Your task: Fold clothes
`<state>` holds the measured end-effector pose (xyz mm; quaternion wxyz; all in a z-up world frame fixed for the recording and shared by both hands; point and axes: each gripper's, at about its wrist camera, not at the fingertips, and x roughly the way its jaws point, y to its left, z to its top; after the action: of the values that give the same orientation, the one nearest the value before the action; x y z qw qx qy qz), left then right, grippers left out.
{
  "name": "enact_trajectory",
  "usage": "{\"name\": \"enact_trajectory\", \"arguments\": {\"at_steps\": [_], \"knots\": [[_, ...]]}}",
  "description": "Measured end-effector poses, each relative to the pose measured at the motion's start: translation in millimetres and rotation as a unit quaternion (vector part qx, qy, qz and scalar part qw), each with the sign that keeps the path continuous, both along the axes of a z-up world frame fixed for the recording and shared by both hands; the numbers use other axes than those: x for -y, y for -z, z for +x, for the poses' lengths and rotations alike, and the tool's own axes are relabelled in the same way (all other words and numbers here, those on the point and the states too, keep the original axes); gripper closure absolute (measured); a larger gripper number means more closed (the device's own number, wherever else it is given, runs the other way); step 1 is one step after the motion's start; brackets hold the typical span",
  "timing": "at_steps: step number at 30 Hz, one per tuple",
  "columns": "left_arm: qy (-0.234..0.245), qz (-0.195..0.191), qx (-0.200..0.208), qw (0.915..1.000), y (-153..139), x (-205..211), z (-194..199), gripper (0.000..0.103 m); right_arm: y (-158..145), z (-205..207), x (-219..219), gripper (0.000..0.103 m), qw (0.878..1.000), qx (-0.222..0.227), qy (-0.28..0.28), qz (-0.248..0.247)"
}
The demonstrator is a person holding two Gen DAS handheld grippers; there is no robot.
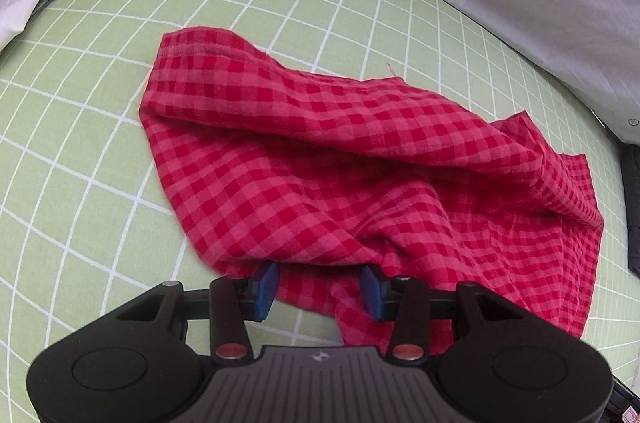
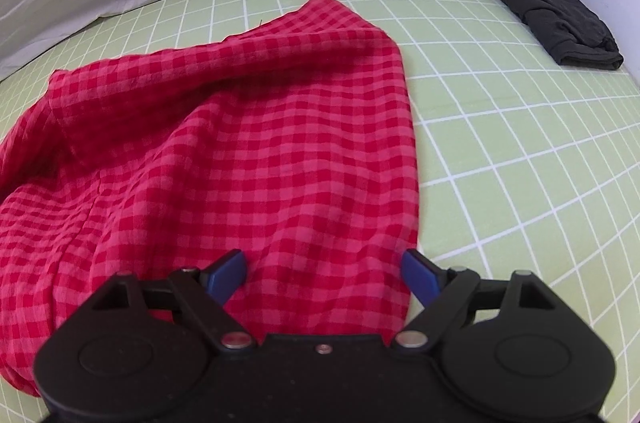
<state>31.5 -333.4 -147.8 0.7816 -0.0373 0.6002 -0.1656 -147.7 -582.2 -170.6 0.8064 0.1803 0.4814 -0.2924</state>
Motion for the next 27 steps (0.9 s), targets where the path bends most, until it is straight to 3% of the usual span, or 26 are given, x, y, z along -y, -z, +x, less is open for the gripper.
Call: {"name": "enact_trajectory", "arguments": {"at_steps": [2,4,6,11,14,16,20,22,27], "knots": [[0.003,0.002,0.004,1.0000,0,1,1,0.062,0,0,0,0.017,1.000,0.000,0.000,0.000],[0.009,0.005,0.010,0.9999,1,3,3,0.090,0,0,0,0.017,1.000,0.000,0.000,0.000],[0.015,0.012,0.024,0.9995,1,5,7,0.103,0,1,0,0.017,1.000,-0.001,0.001,0.000],[0.013,0.043,0.091,0.9948,-16,-7,19,0.103,0,2,1,0.017,1.000,-0.001,0.001,-0.003],[-0.021,0.092,0.163,0.9822,-38,-30,34,0.103,0,0,2,0.017,1.000,0.001,0.004,-0.005],[-0.052,0.102,0.194,0.9741,-50,-49,44,0.103,0,-2,3,0.016,1.000,0.003,0.006,-0.007],[-0.061,0.074,0.130,0.9869,-44,-66,48,0.100,0,-3,3,0.016,1.000,0.003,0.010,-0.006],[-0.042,0.067,0.099,0.9919,-33,-60,37,0.089,0,-2,3,0.014,1.000,0.000,0.013,-0.005],[0.005,0.051,0.046,0.9976,-10,-37,3,0.087,0,-2,-1,0.004,1.000,-0.011,0.008,-0.014]]}}
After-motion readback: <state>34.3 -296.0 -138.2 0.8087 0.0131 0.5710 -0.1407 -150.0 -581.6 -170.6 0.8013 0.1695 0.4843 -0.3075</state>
